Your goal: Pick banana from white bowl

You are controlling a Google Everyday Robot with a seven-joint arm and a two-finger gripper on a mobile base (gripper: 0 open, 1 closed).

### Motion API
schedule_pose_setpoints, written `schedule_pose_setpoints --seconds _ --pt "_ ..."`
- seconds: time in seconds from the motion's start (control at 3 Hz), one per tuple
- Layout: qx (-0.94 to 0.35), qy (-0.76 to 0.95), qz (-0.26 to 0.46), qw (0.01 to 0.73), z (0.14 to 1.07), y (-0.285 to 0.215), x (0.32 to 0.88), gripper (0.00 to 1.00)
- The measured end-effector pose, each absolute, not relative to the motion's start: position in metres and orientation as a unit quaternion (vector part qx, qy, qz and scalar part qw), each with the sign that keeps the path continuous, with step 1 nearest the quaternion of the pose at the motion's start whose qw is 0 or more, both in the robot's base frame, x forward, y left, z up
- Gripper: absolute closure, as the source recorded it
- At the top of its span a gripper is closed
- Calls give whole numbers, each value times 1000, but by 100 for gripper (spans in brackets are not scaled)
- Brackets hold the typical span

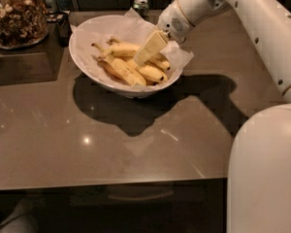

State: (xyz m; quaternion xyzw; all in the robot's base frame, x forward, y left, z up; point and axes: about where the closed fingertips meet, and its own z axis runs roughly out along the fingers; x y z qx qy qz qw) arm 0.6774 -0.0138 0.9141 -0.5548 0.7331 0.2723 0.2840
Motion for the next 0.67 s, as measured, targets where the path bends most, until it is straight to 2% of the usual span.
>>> schedule_pose_setpoints --seconds 0.33,0.67 --pt "-552 744 257 275 905 -15 672 43" --pt "-549 748 247 279 904 -17 669 66"
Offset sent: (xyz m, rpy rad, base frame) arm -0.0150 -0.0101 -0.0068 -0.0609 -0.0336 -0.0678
